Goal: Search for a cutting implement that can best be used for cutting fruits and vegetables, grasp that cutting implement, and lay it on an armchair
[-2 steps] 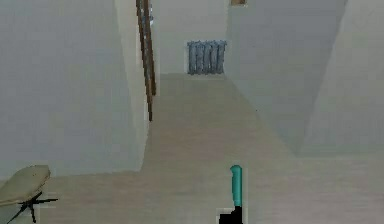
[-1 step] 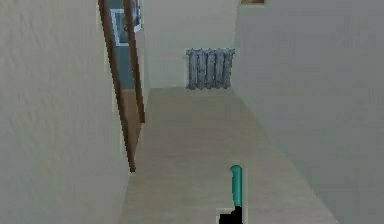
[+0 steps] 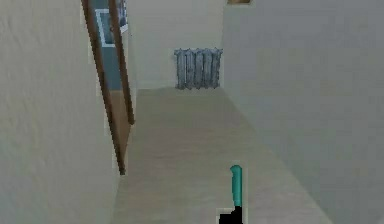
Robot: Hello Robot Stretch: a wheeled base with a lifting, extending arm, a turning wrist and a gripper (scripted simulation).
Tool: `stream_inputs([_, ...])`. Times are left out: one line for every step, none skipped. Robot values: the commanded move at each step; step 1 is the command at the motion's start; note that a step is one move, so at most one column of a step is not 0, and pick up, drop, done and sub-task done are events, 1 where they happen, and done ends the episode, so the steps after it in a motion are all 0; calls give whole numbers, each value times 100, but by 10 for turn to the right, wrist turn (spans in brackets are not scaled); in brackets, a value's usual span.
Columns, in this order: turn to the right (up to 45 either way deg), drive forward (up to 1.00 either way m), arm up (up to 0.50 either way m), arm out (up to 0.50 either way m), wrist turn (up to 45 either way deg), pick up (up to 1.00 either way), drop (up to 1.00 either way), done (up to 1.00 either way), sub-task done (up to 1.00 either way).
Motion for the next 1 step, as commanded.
stream_inputs([0, 30, 0, 0, 0, 0, 0, 0, 0])
